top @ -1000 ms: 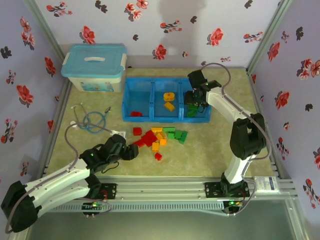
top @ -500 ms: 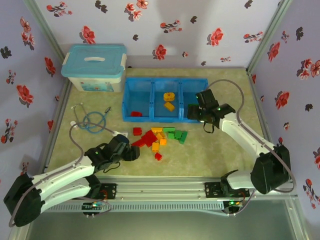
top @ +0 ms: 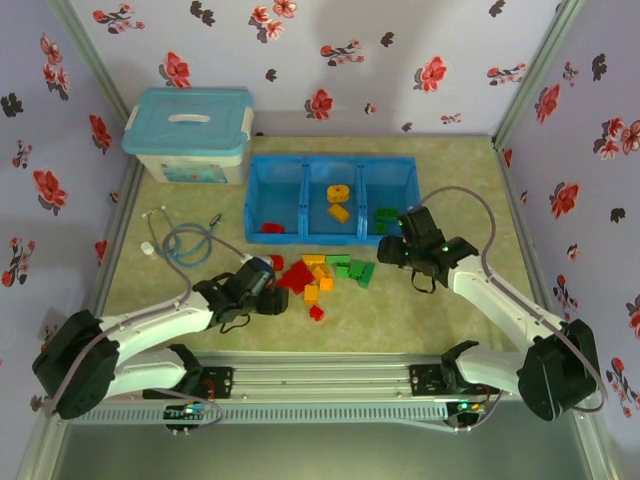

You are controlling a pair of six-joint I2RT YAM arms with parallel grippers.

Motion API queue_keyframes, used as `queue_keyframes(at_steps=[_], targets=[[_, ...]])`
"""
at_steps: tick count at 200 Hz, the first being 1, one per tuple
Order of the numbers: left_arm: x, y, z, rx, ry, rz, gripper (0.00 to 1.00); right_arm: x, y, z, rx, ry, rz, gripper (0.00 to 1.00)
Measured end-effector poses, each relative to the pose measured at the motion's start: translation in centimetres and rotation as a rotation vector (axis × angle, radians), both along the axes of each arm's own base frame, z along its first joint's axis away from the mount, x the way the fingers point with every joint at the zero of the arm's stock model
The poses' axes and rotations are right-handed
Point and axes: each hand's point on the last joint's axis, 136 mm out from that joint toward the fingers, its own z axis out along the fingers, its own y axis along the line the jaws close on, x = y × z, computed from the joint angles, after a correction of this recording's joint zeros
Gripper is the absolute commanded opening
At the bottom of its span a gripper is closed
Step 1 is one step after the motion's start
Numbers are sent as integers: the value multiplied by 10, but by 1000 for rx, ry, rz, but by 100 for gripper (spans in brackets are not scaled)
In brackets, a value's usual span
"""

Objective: Sort the legos into containers by color
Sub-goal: Pick up the lego from the middle-left of the table.

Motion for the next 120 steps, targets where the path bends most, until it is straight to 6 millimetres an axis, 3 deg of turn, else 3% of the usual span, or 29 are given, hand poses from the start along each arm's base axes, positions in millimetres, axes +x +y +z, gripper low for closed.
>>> queue_keyframes(at_steps=[38, 120], targets=[[11, -1, -3, 44, 8, -11, 76, -4, 1, 0, 28, -10, -10, 64], [22, -11, -12, 104, 27, -58, 67, -17, 5, -22, 57, 26, -22, 63]])
